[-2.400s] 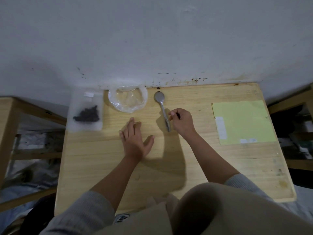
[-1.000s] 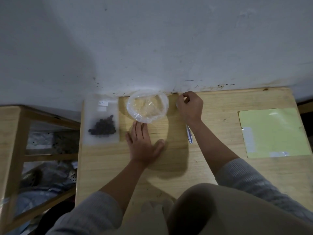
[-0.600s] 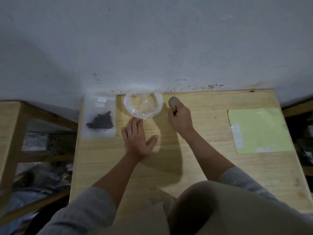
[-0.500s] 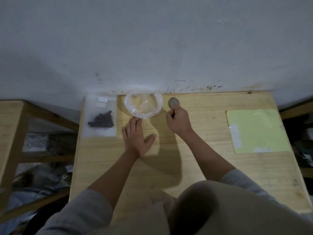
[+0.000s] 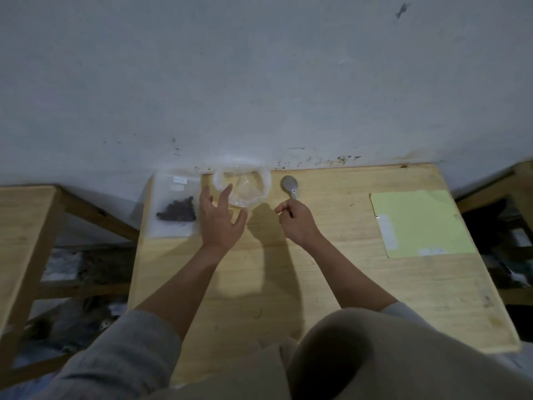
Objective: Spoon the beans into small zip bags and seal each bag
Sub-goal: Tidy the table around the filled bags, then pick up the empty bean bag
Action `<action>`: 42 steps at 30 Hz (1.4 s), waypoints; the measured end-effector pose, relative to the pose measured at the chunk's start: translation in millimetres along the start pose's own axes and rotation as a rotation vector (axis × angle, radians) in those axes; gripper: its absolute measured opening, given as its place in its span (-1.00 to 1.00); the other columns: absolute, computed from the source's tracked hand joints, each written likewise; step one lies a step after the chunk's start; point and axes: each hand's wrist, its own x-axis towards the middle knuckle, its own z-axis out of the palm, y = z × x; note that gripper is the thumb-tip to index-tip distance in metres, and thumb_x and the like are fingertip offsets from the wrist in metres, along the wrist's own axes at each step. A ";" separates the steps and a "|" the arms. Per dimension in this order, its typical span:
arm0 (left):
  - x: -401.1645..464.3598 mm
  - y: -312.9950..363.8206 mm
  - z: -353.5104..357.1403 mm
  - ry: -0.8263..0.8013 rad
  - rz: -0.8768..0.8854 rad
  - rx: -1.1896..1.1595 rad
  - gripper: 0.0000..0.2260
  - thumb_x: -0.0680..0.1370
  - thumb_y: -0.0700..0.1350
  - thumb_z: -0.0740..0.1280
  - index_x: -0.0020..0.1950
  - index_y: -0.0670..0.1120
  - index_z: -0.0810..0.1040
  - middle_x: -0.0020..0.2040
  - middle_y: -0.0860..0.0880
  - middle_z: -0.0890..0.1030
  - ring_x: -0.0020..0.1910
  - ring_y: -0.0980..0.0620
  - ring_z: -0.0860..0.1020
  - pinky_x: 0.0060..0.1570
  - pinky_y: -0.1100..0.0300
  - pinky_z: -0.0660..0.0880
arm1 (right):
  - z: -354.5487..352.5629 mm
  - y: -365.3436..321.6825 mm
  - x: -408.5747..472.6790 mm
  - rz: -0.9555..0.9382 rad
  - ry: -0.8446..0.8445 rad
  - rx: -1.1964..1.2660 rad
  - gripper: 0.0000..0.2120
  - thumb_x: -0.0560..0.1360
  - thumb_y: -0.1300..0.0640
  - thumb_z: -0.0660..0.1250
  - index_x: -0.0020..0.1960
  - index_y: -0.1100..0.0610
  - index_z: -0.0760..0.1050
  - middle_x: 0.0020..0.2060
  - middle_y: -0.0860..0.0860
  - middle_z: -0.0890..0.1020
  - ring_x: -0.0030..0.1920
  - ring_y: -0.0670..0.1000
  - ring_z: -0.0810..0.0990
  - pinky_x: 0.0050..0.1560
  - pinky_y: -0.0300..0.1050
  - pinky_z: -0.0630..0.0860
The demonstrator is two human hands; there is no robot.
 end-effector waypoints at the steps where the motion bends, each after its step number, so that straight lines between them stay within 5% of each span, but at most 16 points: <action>1: 4.1 -2.3 -0.1 -0.024 -0.012 0.022 -0.47 0.45 0.02 0.40 0.39 -0.04 0.40 0.44 -0.32 0.16 0.36 -0.31 0.27 0.21 -0.11 0.39 | -0.1 -1.3 -2.1 0.024 0.024 0.020 -0.77 0.51 0.37 0.09 -0.17 0.19 0.49 -0.49 -0.03 0.41 -0.62 -0.16 0.35 -0.55 -0.33 0.27; 5: 17.6 -8.7 -5.0 -0.119 -0.083 0.001 -0.48 0.47 -0.07 0.39 0.41 -0.10 0.37 0.42 -0.26 0.23 0.35 -0.25 0.31 0.23 -0.10 0.40 | -1.3 -5.8 -6.7 0.167 0.165 0.157 -0.71 0.52 0.30 0.14 -0.32 0.16 0.50 -0.63 -0.12 0.36 -0.62 -0.12 0.26 -0.59 -0.29 0.20; 11: 21.0 -8.1 -19.4 -0.069 -0.086 -0.134 -0.68 0.54 -0.10 0.34 0.26 -0.19 0.51 0.22 -0.18 0.41 -0.06 -0.10 0.57 0.02 0.01 0.54 | 3.8 -11.9 -15.2 0.239 0.248 0.200 -0.70 0.49 0.29 0.15 -0.34 0.14 0.53 -0.57 -0.04 0.37 -0.55 -0.05 0.28 -0.53 -0.24 0.19; 17: 17.8 -4.0 -31.5 -0.057 -0.115 -0.192 -0.79 0.49 -0.21 0.40 0.11 -0.20 0.58 0.07 -0.24 0.51 -0.16 0.08 0.43 -0.08 0.56 0.24 | 13.2 -15.7 -26.2 0.332 0.359 0.319 -0.71 0.47 0.30 0.12 -0.30 0.14 0.55 -0.53 0.01 0.41 -0.56 -0.01 0.32 -0.52 -0.17 0.26; 22: -0.1 5.0 -36.0 -0.048 -0.103 -0.297 -0.72 0.47 -0.21 0.41 0.17 -0.16 0.58 0.09 -0.18 0.50 -0.17 -0.05 0.57 -0.07 0.59 0.29 | 12.1 -13.1 -38.4 0.455 0.357 0.706 -0.79 0.50 0.36 0.12 -0.05 0.28 0.53 -0.50 0.03 0.32 -0.61 -0.06 0.21 -0.60 -0.24 0.19; 27: -25.8 29.4 -28.5 -0.078 -0.125 -0.400 -0.71 0.49 -0.19 0.41 0.21 -0.12 0.56 0.14 -0.07 0.46 -0.24 0.15 0.53 -0.11 0.41 0.44 | -2.8 -4.9 -51.3 0.497 0.338 0.963 -0.79 0.51 0.34 0.07 -0.20 0.27 0.46 -0.43 0.07 0.39 -0.55 -0.06 0.22 -0.60 -0.26 0.20; 29: -37.8 45.6 -18.5 -0.091 -0.100 -0.423 -0.72 0.49 -0.19 0.41 0.20 -0.11 0.56 0.11 -0.03 0.44 -0.25 0.22 0.53 -0.14 0.50 0.43 | -18.7 3.0 -56.8 0.484 0.333 1.012 -0.76 0.56 0.26 0.11 -0.25 0.23 0.44 -0.42 0.07 0.42 -0.56 -0.07 0.27 -0.58 -0.27 0.26; 35: -75.0 118.3 28.5 -0.206 0.003 -0.462 -0.73 0.47 -0.21 0.42 0.17 -0.12 0.58 0.05 -0.01 0.44 -0.23 0.18 0.56 -0.13 0.49 0.45 | -99.8 43.1 -81.8 0.466 0.482 0.750 -0.62 0.57 0.04 0.19 -0.39 0.12 0.30 -0.56 0.00 0.27 -0.61 -0.04 0.16 -0.57 -0.28 0.09; 42: -133.5 246.2 110.0 -0.475 0.196 -0.559 -0.74 0.47 -0.22 0.42 0.15 -0.09 0.59 0.06 -0.03 0.45 -0.26 0.31 0.55 -0.14 0.53 0.42 | -217.4 113.7 -147.3 0.349 0.985 0.482 -0.46 0.57 -0.05 0.17 -0.53 0.05 0.10 -0.53 0.03 0.17 -0.50 0.01 0.12 -0.43 -0.14 0.13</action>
